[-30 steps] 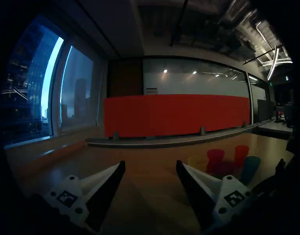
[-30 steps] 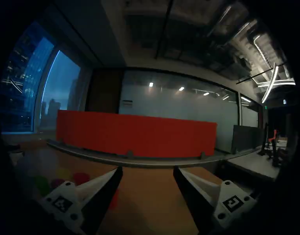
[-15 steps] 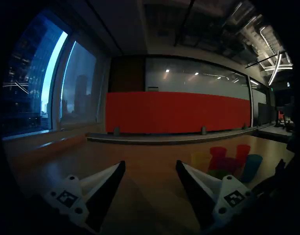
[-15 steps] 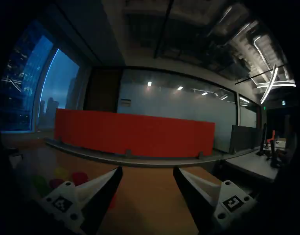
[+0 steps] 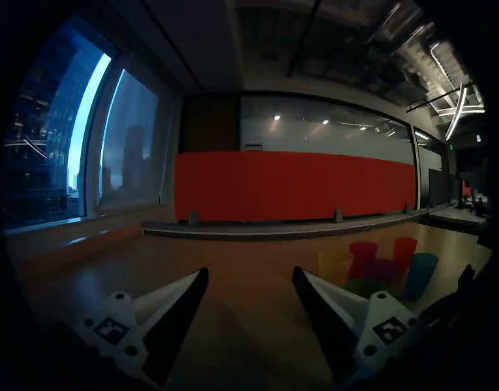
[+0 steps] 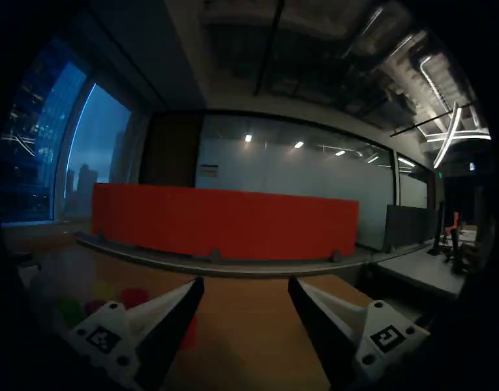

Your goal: Pour water

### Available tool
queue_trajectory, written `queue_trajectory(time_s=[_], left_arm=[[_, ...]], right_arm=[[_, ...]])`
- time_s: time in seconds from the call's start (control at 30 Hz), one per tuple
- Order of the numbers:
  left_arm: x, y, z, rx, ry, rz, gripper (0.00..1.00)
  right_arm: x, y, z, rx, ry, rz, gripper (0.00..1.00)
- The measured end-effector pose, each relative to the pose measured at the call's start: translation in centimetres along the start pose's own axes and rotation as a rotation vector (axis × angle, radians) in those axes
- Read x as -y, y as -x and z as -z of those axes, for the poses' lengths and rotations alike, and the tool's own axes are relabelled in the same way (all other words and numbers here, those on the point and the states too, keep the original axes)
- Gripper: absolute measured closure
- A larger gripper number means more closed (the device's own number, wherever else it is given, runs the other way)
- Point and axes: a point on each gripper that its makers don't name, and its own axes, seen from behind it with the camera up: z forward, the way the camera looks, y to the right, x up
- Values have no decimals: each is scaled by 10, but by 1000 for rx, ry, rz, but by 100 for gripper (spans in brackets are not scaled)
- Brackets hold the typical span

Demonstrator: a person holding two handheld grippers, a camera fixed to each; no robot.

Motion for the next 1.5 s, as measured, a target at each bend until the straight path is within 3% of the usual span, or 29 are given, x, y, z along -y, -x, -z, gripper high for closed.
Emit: queue_trajectory(time_s=[1.17, 1.5], left_arm=[[-2, 0, 2, -2, 8, -6, 4], [-1, 0, 2, -1, 7, -7, 4]], right_arm=[[-1, 4, 7, -6, -14, -11, 0], [-5, 7, 10, -37, -21, 13, 0]])
